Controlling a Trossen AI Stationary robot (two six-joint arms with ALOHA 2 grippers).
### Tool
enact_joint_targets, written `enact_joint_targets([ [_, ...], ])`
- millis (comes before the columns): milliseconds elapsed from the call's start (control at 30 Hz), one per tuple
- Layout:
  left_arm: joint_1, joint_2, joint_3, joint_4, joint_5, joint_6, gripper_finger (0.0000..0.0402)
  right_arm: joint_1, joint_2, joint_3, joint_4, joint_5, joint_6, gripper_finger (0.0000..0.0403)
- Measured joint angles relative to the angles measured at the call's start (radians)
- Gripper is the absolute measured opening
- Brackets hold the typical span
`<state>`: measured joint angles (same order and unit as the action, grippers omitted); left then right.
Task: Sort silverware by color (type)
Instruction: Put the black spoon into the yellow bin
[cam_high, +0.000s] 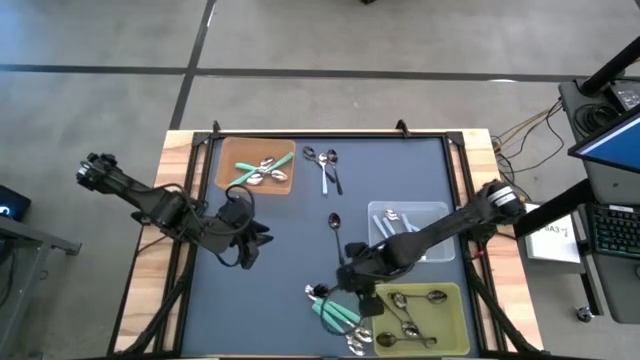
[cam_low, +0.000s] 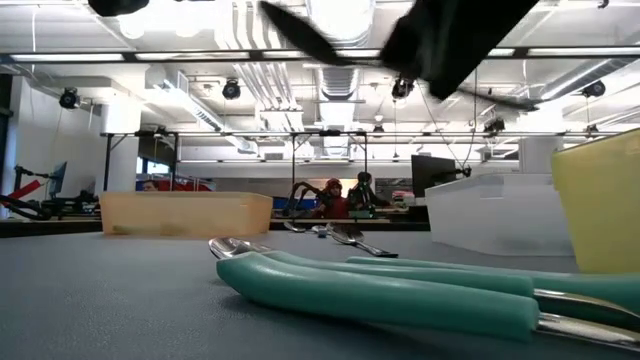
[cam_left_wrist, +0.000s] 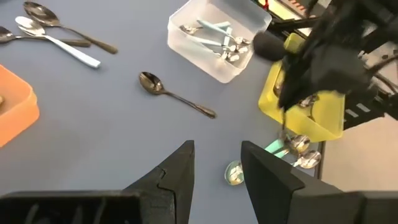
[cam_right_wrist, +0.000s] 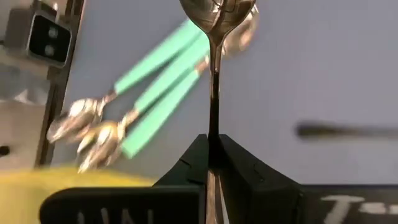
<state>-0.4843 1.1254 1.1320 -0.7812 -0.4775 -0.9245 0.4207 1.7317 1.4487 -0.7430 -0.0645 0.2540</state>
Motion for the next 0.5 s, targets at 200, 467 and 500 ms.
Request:
enact_joint_targets([
  [200, 0.0, 0.001, 0.0, -0.035, -0.011, 0.0, 0.0113, 0.091, -0.104, -0.009, -0.231, -0.005, 0.187, 0.0012],
  [467, 0.0, 0.021, -0.002, -0.034, -0.028, 0.0, 0.0113, 0.324, -0.172, -0.11, -0.265, 0.03, 0.461, 0.0013],
  [500, 0.0, 0.026, -0.002, -0.032, -0.039, 0.0, 0.0113, 0.349, -0.172, -0.126, -0.264, 0.07, 0.5, 0.0013],
])
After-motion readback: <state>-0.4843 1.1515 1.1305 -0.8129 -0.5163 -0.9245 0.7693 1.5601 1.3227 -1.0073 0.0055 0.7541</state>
